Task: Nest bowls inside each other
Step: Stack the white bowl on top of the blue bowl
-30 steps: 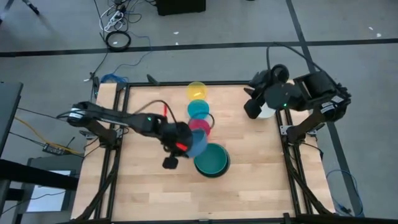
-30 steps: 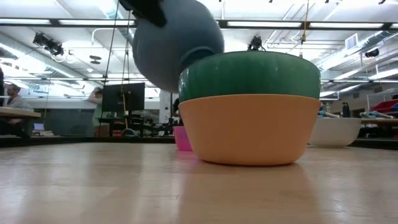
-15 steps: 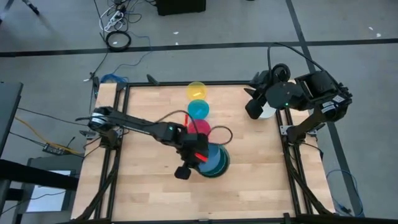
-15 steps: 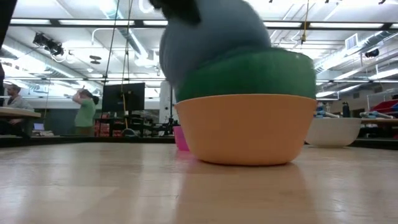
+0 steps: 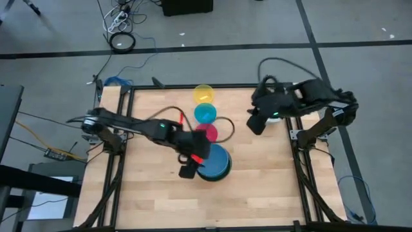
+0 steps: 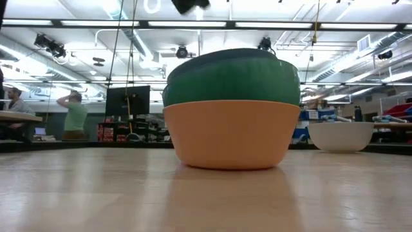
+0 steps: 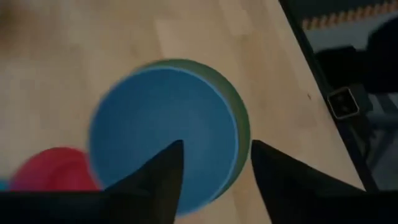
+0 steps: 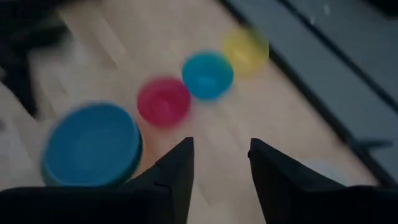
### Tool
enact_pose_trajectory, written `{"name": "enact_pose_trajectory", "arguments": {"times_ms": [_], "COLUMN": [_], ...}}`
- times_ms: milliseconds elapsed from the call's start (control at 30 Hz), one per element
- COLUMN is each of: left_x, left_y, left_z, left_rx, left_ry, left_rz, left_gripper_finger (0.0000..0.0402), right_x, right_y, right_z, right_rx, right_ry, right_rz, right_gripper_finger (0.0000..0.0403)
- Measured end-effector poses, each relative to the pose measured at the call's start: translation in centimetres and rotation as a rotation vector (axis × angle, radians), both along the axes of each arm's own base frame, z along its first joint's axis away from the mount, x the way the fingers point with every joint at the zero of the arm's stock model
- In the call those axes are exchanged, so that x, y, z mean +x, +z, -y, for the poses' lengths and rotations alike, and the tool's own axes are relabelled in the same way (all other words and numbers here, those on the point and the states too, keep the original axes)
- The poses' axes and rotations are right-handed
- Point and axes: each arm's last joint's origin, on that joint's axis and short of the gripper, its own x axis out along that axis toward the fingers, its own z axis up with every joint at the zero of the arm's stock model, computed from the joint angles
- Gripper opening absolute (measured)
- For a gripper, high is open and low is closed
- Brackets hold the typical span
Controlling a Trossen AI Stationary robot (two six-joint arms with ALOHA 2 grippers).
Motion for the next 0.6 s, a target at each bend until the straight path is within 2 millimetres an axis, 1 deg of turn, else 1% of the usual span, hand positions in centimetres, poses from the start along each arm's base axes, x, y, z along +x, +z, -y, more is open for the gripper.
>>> {"name": "enact_pose_trajectory", "arguments": {"times_ms": [100,167,267,367,467,600], "left_x": [-2.6,-4.8,-8.0,-10.6,-12.5,-14.2], "left_y": [2.9,4.8,6.9,8.7,9.7,9.9], "left_z": [-0.5,-0.8,-1.2,-1.4,-1.7,-2.2], "left_rx": [0.035,0.076,0.123,0.126,0.122,0.165], "left_ry": [0.084,0.150,0.243,0.308,0.352,0.406], "left_rz": [0.062,0.096,0.150,0.218,0.252,0.225], "left_gripper_finger": [0.0227,0.0237,0.0242,0.0243,0.0243,0.0243], "right_x": [0.8,0.8,0.3,-1.1,-2.4,-3.8], "right_y": [-3.0,-5.3,-9.1,-12.3,-14.7,-17.3], "right_z": [0.9,1.8,3.3,4.7,5.6,6.4], "right_rx": [0.050,0.093,0.158,0.215,0.277,0.356], "right_ry": [-0.060,-0.116,-0.199,-0.281,-0.325,-0.355], "right_rz": [-0.113,-0.192,-0.334,-0.446,-0.478,-0.488], "right_gripper_finger": [0.0158,0.0162,0.0163,0.0165,0.0171,0.0179]}}
